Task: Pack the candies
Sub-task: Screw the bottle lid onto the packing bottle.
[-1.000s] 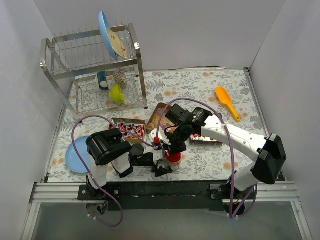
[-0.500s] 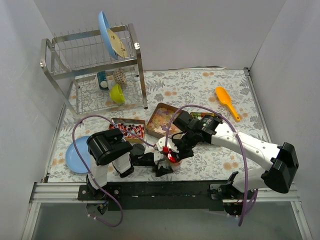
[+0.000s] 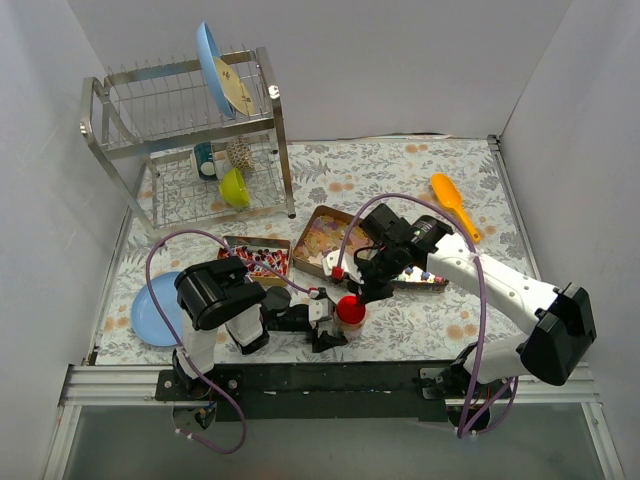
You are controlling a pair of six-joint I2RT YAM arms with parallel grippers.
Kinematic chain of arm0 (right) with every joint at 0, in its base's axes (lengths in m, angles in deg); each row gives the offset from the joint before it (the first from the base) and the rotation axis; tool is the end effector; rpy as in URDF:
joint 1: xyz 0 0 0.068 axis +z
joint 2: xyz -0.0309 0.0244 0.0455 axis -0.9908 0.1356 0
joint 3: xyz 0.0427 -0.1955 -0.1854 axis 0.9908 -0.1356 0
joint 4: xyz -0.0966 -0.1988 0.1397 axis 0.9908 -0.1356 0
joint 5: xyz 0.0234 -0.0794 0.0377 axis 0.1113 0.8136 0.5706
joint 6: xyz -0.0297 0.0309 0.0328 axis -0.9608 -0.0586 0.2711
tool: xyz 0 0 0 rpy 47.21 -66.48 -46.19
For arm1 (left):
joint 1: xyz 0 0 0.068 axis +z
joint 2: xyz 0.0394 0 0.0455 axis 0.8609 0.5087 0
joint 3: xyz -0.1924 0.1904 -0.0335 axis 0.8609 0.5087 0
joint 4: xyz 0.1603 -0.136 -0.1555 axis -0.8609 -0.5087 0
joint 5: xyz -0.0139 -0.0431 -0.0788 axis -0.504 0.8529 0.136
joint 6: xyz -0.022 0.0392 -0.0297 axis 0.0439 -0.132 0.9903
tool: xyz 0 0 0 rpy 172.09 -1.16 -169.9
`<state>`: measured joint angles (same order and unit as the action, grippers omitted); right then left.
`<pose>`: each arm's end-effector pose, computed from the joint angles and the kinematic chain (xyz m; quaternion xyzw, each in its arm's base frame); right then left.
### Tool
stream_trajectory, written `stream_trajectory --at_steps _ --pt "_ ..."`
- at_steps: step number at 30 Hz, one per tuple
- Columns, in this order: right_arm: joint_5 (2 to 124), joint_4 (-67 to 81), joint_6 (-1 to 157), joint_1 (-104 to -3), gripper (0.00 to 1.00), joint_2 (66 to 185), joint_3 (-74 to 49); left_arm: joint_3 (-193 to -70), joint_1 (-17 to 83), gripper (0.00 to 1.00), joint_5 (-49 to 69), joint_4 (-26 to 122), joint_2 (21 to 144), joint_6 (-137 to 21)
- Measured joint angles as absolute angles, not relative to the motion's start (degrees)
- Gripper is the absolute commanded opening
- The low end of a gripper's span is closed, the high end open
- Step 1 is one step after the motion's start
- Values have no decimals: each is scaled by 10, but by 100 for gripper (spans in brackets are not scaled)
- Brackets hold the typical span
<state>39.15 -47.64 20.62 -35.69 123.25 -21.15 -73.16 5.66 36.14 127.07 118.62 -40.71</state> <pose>0.1657 0.2017 0.2847 -0.7434 0.5832 0.2596 0.1995 0.1279 -0.2084 0.0799 0.3384 0.7075 -0.5564 0.2744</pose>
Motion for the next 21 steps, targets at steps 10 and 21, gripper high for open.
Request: stream_trajectory --at_steps 10,21 --pt "466 -503 221 -381 92 1266 -81 -734 57 0 362 1271 1186 -407" --pt "465 -583 78 -308 98 1273 -88 -734 57 0 362 1270 1186 -407"
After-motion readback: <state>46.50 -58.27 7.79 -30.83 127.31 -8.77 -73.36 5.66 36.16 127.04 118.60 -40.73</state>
